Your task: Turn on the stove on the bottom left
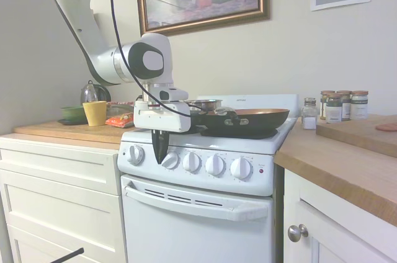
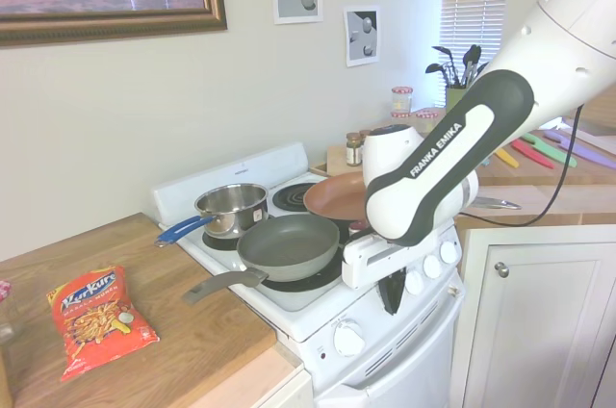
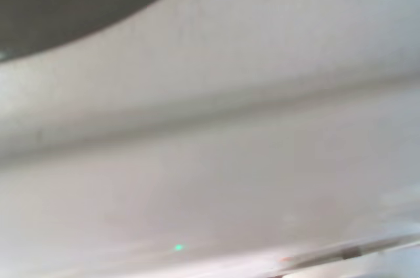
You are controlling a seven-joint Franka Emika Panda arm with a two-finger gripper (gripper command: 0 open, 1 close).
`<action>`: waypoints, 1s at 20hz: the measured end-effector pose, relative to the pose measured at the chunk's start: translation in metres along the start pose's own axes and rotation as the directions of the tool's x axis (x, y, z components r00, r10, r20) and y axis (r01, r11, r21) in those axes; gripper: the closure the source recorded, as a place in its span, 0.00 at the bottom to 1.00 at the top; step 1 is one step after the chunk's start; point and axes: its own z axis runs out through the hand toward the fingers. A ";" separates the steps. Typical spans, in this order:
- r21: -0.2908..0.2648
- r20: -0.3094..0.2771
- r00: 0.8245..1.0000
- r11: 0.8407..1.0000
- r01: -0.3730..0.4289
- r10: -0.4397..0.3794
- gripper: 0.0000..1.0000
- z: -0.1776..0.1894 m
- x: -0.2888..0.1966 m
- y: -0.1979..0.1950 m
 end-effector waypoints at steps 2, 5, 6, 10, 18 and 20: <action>-0.013 -0.025 1.000 1.000 -0.001 0.000 1.00 0.003 -0.004 0.000; -0.026 -0.063 0.998 1.000 0.000 -0.001 1.00 0.006 -0.010 -0.002; -0.030 -0.077 0.997 1.000 -0.002 -0.001 1.00 0.006 -0.012 -0.003; -0.038 -0.107 0.994 0.999 -0.011 0.006 1.00 0.008 -0.017 -0.004; 0.002 -0.080 0.997 1.000 0.004 -0.003 1.00 -0.005 -0.018 -0.005; 0.010 -0.081 0.997 1.000 0.007 -0.007 1.00 -0.011 -0.021 -0.002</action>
